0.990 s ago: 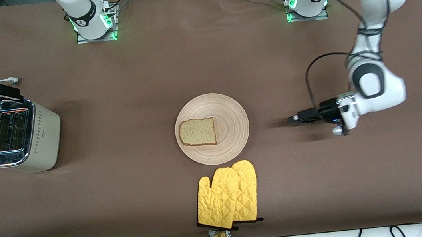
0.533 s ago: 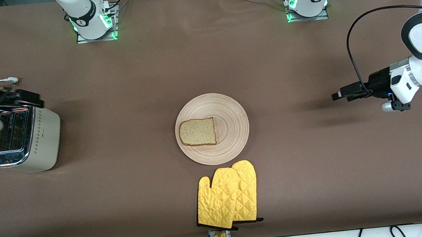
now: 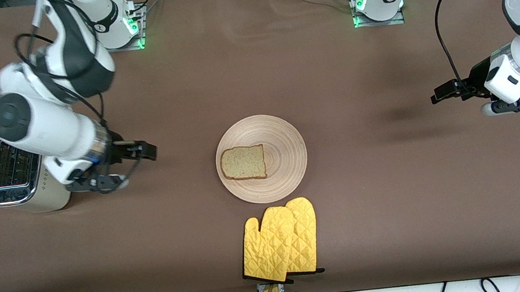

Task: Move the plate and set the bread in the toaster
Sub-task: 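Release the plate with the left gripper while the right gripper reaches the bread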

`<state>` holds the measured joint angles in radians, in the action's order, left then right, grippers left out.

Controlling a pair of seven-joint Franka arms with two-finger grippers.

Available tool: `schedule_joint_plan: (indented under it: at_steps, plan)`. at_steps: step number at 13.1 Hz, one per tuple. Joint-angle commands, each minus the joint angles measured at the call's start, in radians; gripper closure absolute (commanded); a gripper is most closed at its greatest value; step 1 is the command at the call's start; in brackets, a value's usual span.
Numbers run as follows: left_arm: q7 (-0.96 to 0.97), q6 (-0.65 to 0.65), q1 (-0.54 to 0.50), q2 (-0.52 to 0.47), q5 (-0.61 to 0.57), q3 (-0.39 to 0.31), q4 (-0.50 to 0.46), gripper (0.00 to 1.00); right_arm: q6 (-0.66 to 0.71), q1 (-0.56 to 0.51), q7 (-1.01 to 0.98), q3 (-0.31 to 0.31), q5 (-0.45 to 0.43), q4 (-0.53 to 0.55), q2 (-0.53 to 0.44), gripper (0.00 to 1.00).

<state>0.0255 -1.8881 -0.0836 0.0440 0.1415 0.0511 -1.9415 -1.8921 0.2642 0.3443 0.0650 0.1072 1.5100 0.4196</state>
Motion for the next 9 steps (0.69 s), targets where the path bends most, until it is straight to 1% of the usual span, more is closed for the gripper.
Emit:
schedule_joint_plan:
  at_steps: [1, 3, 5, 7, 9]
  plan:
    - [0.159, 0.097, -0.013, -0.012, -0.121, 0.067, 0.068, 0.0, -0.053, 0.039, 0.03, -0.005, 0.012, -0.019, 0.068, 0.0]
    - [0.241, 0.191, -0.013, -0.009, -0.19, 0.105, 0.14, 0.0, -0.119, 0.09, 0.117, -0.005, 0.011, -0.019, 0.125, 0.0]
    - [0.238, 0.256, -0.013, -0.009, -0.194, 0.108, 0.199, 0.0, -0.191, 0.147, 0.175, -0.005, 0.008, -0.019, 0.178, 0.0]
    - [0.229, 0.351, -0.013, -0.009, -0.18, 0.108, 0.295, 0.0, -0.245, 0.161, 0.196, -0.005, 0.008, -0.019, 0.218, 0.0]
    - [0.229, 0.401, -0.013, -0.006, -0.181, 0.107, 0.375, 0.0, -0.295, 0.19, 0.2, -0.007, 0.008, -0.019, 0.251, 0.0]
